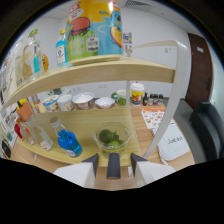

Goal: Make me a cup of Mojito.

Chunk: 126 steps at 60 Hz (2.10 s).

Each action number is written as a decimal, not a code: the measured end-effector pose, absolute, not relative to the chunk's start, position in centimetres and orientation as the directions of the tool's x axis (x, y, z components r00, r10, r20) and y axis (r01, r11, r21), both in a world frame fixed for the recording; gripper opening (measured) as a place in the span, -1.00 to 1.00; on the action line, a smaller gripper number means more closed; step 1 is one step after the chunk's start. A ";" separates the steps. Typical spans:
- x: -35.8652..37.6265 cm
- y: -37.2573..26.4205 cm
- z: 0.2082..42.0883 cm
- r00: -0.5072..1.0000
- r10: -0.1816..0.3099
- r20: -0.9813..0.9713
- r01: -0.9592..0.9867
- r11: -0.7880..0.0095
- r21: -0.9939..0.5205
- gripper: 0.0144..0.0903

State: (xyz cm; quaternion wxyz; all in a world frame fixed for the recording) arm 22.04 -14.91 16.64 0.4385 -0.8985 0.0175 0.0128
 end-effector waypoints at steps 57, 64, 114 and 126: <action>18.0 -21.6 21.4 1.000 -0.011 -0.005 -0.011 -0.562 -0.827 -0.94; 15.4 -23.8 19.5 1.000 0.000 -0.020 -0.016 -0.585 -0.811 -0.95; 11.1 -23.0 23.2 0.228 0.182 0.956 0.964 -0.183 -0.195 -0.95; 8.0 -23.0 22.5 -0.105 0.210 0.972 0.995 0.028 0.101 -0.95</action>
